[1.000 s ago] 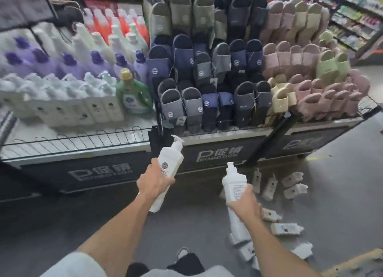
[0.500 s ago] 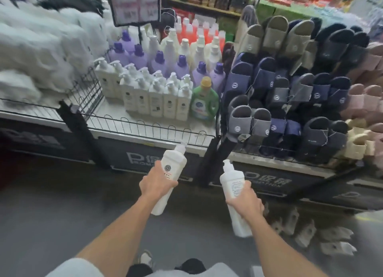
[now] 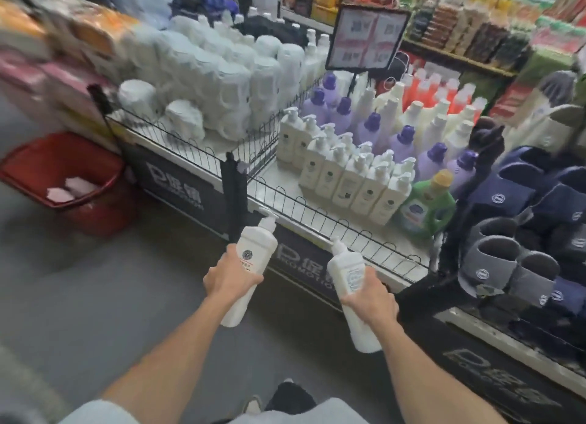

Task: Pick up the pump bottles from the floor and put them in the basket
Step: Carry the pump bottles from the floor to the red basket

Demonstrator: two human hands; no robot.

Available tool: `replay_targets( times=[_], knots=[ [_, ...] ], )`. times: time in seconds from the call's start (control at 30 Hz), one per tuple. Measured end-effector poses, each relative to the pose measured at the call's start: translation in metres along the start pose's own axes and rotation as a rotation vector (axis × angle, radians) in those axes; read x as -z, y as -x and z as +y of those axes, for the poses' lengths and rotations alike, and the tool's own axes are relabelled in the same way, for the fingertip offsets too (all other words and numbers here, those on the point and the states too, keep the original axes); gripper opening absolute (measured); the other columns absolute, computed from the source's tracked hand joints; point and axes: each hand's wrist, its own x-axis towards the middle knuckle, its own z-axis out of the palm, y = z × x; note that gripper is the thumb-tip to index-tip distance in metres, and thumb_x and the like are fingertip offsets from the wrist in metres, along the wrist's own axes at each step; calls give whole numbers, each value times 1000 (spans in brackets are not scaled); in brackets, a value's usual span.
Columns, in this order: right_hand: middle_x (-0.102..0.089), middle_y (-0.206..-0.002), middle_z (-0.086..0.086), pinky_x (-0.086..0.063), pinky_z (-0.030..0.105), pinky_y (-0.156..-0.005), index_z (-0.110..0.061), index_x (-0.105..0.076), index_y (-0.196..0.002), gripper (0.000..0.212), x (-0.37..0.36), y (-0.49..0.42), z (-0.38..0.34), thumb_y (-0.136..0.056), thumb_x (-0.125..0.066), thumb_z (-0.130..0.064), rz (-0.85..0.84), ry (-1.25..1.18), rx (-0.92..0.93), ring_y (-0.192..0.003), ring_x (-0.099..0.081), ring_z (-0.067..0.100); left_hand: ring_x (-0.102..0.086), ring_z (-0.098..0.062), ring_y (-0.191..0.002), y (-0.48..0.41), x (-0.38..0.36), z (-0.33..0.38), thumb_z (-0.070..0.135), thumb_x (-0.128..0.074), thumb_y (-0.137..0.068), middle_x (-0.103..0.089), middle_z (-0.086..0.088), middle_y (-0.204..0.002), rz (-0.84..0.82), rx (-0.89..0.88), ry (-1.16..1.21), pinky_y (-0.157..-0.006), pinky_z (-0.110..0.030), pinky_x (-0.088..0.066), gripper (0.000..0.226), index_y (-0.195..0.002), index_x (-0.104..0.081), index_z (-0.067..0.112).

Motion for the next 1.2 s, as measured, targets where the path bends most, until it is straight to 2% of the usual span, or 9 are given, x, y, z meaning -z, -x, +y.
replay_targets(
  times=[0.13, 0.23, 0.37, 0.47, 0.6, 0.7, 0.87, 1.1, 1.2],
  knots=[
    [-58, -97, -6, -44, 35, -67, -28, -35, -109, 65, -11, -27, -51, -66, -79, -50, -45, 13, 127, -84, -59, 20, -61, -31, -91, -22, 22, -35, 46, -77, -65, -59, 2, -103, 43, 122, 48, -79, -38, -47, 64, -110, -36, 27],
    [-57, -97, -6, -40, 31, -58, -29, -34, -107, 66, -18, -52, -87, -65, -80, -50, -77, 29, 208, -85, -60, 20, -61, -33, -94, -38, 37, -53, 43, -78, -65, -59, 2, -105, 81, 202, 68, -77, -37, -44, 63, -110, -38, 26],
    [-57, -95, -6, -44, 30, -57, -32, -31, -105, 68, -23, -85, -137, -63, -82, -49, -120, 55, 312, -82, -61, 19, -61, -33, -100, -58, 55, -73, 41, -79, -67, -55, 3, -104, 139, 309, 127, -77, -37, -42, 66, -116, -38, 28],
    [-56, -90, -7, -50, 32, -60, -29, -32, -106, 68, -24, -106, -177, -63, -82, -47, -155, 79, 364, -78, -62, 18, -61, -33, -98, -75, 69, -88, 43, -79, -65, -58, 2, -105, 168, 375, 138, -75, -37, -43, 65, -113, -37, 29],
    [-55, -89, -7, -36, 27, -51, -27, -32, -106, 66, -25, -130, -230, -67, -83, -45, -195, 106, 447, -76, -58, 16, -61, -32, -94, -96, 88, -100, 44, -78, -64, -57, 2, -98, 209, 468, 139, -74, -34, -43, 63, -108, -37, 28],
    [-56, -89, -6, -33, 26, -48, -26, -33, -109, 64, -28, -146, -266, -70, -81, -42, -211, 139, 500, -72, -57, 14, -57, -30, -86, -110, 99, -113, 45, -78, -64, -58, 2, -98, 235, 513, 139, -72, -34, -43, 60, -104, -37, 26],
    [-59, -92, -4, -37, 27, -51, -26, -33, -109, 68, -42, -166, -327, -67, -82, -47, -227, 220, 588, -78, -62, 19, -62, -30, -92, -134, 118, -142, 47, -79, -62, -60, 3, -101, 274, 567, 172, -72, -34, -43, 61, -102, -38, 25],
    [-57, -92, -8, -59, 38, -67, -27, -33, -106, 69, -81, -176, -406, -64, -83, -48, -271, 246, 652, -79, -64, 17, -62, -30, -93, -168, 157, -190, 45, -79, -62, -62, 0, -107, 312, 630, 201, -70, -34, -41, 60, -101, -39, 23],
    [-58, -92, -8, -60, 42, -69, -26, -33, -104, 69, -100, -176, -444, -62, -82, -49, -271, 251, 666, -78, -65, 19, -63, -31, -94, -189, 177, -216, 46, -79, -61, -62, -1, -112, 310, 637, 211, -71, -34, -42, 62, -101, -37, 24]
  ],
)
